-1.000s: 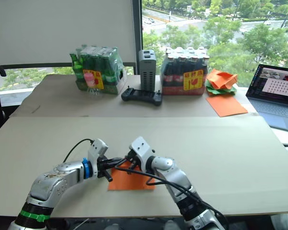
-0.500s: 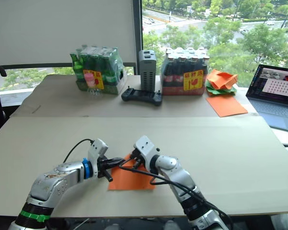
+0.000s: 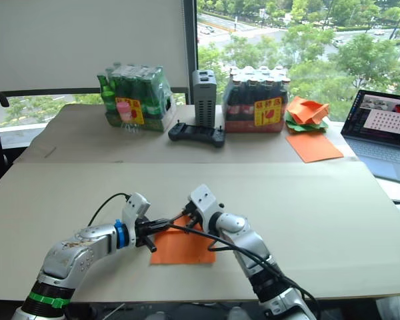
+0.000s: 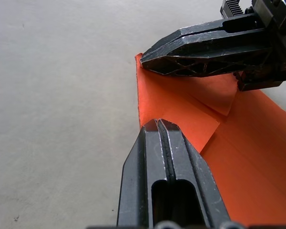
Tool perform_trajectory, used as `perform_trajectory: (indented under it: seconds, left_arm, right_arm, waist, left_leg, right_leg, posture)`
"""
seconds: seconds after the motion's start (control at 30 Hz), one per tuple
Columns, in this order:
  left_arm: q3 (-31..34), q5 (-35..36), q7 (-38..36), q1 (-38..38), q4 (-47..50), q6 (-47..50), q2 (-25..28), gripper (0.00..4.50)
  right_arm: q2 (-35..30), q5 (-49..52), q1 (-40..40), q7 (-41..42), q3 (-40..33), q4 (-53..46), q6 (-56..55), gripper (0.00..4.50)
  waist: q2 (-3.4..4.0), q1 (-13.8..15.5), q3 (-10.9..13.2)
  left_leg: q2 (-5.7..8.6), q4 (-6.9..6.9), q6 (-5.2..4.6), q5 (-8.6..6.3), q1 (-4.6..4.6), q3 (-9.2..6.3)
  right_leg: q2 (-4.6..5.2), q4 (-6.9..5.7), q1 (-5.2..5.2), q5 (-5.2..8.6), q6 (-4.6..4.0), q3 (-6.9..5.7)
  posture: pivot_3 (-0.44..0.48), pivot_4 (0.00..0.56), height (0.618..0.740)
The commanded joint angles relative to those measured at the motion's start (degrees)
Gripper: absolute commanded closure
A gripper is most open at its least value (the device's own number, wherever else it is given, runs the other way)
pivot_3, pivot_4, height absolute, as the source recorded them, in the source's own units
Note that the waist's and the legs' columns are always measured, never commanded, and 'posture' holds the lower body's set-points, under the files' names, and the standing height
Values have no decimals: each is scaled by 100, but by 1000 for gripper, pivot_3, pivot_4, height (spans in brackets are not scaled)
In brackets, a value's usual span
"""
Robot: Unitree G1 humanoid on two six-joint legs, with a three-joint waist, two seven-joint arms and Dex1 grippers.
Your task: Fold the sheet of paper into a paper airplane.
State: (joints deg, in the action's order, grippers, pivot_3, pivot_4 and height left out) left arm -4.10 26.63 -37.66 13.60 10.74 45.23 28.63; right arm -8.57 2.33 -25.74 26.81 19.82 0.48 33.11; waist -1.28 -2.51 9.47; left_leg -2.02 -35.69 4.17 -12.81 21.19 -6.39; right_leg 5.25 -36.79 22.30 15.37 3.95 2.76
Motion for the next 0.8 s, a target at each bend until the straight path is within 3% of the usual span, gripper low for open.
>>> perform_trajectory:
  seconds: [0.03, 0.8]
  left_arm:
    - [-77, -156, 99, -35, -114, 85, 14, 4483]
    - [-31, -133, 194, -34, -106, 92, -23, 4483]
  right_arm:
    - [8, -134, 12, -121, 6, 179, 128, 4500]
    - [106, -228, 82, 334, 513, 148, 292, 4500]
  waist:
    - [0, -1, 0]
    - [2, -18, -6]
  left_leg:
    - [0, 0, 0, 0, 0, 0]
    - [-1, 3, 0, 0, -3, 0]
  right_leg:
    - [0, 0, 0, 0, 0, 0]
    - [-1, 0, 0, 1, -1, 0]
  posture:
    - [0, 150, 740]
    - [0, 150, 740]
